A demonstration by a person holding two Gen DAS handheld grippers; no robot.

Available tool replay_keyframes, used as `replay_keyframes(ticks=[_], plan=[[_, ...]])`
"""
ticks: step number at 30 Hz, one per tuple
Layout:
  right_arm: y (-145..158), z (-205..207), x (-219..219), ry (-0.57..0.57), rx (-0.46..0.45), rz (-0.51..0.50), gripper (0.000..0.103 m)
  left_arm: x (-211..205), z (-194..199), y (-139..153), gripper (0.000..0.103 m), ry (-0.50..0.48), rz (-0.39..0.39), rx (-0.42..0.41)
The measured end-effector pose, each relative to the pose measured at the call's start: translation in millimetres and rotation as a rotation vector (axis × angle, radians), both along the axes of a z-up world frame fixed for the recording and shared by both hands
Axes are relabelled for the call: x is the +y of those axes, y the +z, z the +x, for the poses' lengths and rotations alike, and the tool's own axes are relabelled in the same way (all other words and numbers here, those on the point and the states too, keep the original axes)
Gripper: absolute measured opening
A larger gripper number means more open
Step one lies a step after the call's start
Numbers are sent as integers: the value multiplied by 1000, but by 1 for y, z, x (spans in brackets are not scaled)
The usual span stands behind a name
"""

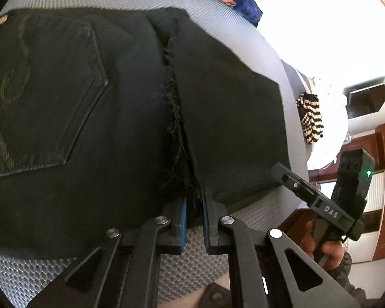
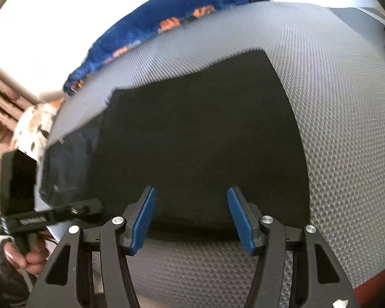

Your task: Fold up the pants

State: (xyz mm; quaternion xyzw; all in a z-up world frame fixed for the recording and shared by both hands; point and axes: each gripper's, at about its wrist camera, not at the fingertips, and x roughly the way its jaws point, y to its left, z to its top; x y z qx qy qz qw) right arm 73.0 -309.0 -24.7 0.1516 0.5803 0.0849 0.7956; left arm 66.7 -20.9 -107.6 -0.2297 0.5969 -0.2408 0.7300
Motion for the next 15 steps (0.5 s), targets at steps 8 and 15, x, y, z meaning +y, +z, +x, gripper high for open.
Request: replay_keyframes(ticks=[8, 15], plan=[[12, 14, -3, 8, -36, -13, 53, -16, 5, 39, 21, -69, 175, -192], [22, 59, -10, 13, -119, -104, 46, -43, 29, 69, 25, -109, 270, -458]])
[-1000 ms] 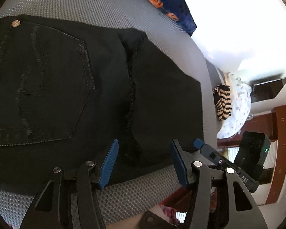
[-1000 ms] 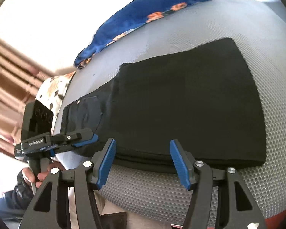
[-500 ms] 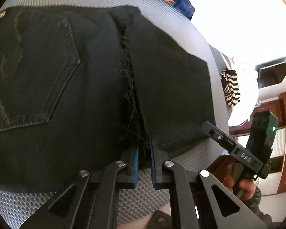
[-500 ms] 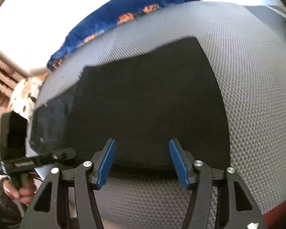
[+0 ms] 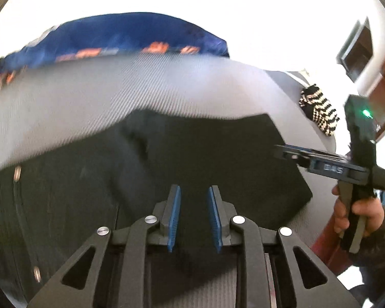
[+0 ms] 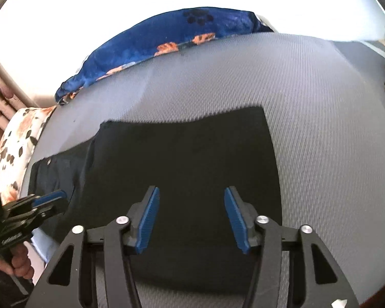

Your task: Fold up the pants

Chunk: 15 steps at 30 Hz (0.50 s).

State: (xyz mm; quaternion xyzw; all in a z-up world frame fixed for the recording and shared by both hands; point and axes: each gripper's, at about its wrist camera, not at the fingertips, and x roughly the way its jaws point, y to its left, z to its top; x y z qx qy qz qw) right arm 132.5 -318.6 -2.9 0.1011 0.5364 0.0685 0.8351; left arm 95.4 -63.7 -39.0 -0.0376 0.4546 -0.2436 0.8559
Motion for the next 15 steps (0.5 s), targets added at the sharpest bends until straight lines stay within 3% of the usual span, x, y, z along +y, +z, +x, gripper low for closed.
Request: replay_keyframes(ticks=[8, 12, 15], plan=[[-21, 50, 3, 12, 33, -48, 40, -29, 62, -26, 25, -68, 10, 15], [-27, 65, 0, 5, 26, -68, 37, -31, 88, -48, 25, -26, 26, 70], [-29, 73, -4, -9, 22, -61, 35, -22, 94, -57, 25, -12, -37, 81]])
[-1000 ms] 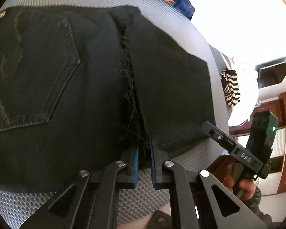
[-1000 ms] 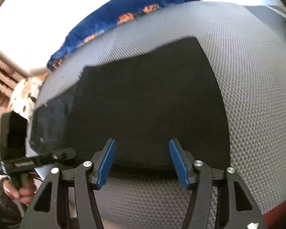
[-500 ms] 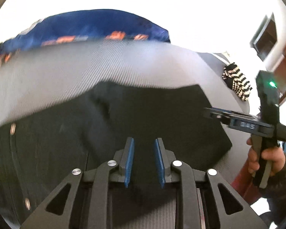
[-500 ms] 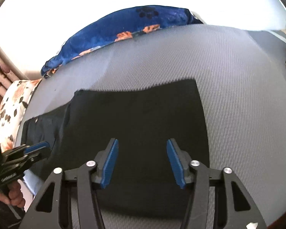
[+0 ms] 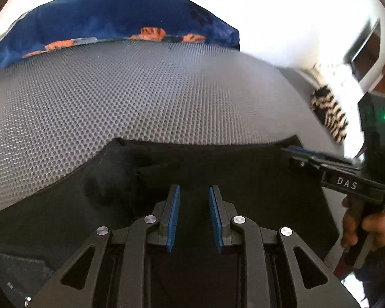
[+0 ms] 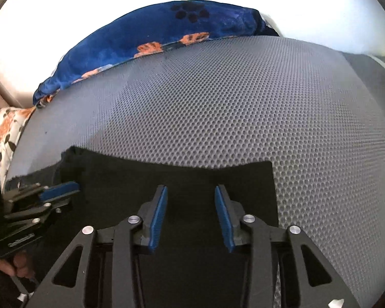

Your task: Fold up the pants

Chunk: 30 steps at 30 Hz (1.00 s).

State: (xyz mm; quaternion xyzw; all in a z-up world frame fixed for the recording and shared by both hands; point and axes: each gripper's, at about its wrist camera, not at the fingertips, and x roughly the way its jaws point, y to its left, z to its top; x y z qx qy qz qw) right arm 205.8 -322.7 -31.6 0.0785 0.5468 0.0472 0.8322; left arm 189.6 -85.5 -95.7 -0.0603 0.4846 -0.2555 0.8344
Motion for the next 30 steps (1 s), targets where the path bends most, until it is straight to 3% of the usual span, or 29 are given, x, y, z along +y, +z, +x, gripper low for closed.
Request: replay_keyframes(ticks=[5, 11, 17, 19, 25, 30], plan=[[-1, 3, 0, -4, -6, 9, 36, 0, 0, -1, 25, -10, -10, -2], [2, 8, 1, 1, 9, 26, 42, -1, -6, 5, 25, -11, 38, -2], [24, -18, -9, -23, -27, 80, 45, 16, -26, 13, 42, 31, 74, -17], [27, -29, -9, -30, -27, 82, 51, 32, -39, 19, 44, 61, 36, -1], [29, -67, -2, -57, -5, 153, 52, 97, -92, 39, 50, 163, -65, 11], [35, -85, 16, -36, -7, 187, 57, 174, -143, 50, 54, 313, -147, 47]])
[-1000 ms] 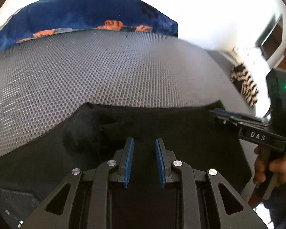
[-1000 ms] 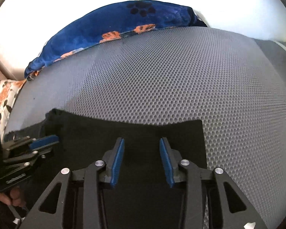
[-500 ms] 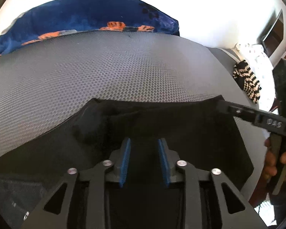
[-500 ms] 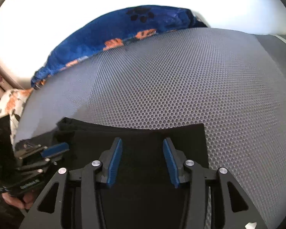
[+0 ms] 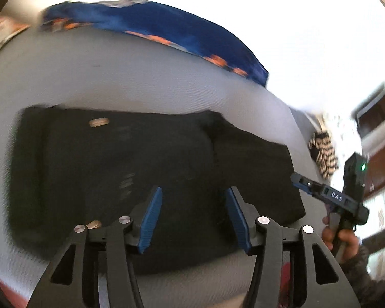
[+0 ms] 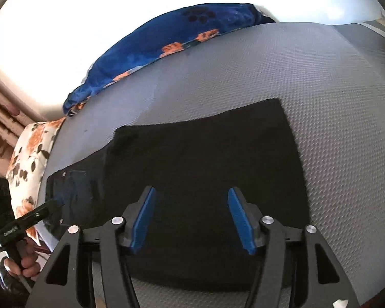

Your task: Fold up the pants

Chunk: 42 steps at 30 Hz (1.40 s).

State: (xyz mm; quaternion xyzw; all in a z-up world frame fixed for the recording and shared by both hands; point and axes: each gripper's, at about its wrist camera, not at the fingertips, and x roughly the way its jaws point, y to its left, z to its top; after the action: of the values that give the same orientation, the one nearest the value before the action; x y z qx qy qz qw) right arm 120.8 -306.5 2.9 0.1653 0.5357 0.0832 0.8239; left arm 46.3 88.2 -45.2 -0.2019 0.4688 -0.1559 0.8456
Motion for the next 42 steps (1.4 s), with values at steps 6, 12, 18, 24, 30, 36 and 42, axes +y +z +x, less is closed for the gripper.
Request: replay_keyframes(ticks=[6, 12, 18, 24, 30, 36, 42], plan=[[12, -9, 27, 30, -28, 34, 61, 82, -52, -2, 54, 204, -163, 40], [10, -15, 51, 69, -20, 50, 62, 128, -84, -35, 54, 360, -331, 115], [3, -20, 66, 93, -2, 45, 62, 140, -82, -63, 54, 433, -403, 158], [-3, -22, 69, 88, 16, 44, 62, 138, -66, -81, 54, 460, -415, 180], [-6, -20, 71, 94, 25, 31, 62, 134, -54, -95, 54, 480, -444, 169], [-16, -15, 73, 94, 45, 31, 62, 136, -39, -97, 54, 503, -447, 120], [-27, -10, 80, 97, 74, 29, 62, 144, -24, -102, 54, 512, -482, 66]])
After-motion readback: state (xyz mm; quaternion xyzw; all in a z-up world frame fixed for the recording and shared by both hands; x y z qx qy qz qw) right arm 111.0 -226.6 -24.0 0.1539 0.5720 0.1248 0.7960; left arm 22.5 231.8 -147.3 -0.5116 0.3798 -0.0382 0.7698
